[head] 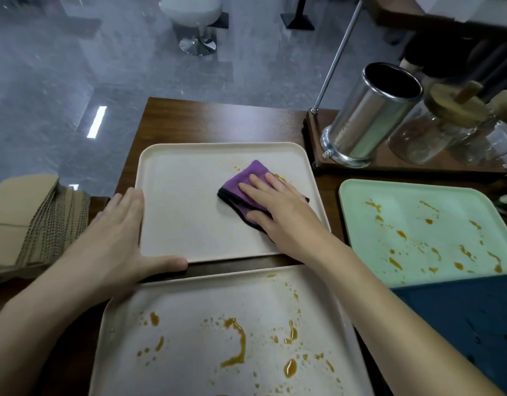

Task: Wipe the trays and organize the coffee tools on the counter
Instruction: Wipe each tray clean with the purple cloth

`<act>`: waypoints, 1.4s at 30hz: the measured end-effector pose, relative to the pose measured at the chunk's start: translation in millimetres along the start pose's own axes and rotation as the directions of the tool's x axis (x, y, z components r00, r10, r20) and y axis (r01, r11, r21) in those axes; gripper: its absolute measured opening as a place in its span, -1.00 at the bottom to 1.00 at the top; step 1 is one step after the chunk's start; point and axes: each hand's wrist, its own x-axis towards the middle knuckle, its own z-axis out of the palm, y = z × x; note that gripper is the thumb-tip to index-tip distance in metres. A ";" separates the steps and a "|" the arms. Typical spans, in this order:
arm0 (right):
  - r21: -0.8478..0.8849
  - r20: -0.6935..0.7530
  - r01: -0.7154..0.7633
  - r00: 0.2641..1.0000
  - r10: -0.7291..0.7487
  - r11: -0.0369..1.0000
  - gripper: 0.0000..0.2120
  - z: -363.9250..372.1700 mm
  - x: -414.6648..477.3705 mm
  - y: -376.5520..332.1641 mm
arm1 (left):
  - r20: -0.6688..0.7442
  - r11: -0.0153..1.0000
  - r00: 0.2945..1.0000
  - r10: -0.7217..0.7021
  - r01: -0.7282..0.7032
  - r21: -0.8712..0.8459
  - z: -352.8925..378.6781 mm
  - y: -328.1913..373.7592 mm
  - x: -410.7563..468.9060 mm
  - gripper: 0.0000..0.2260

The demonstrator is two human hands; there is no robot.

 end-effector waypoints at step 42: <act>-0.251 0.051 -0.025 0.998 0.039 0.968 -0.44 18.5 -6.2 -33.5 | 0.074 0.954 0.992 0.105 -0.122 0.275 8.6 25.7 60.9 0.21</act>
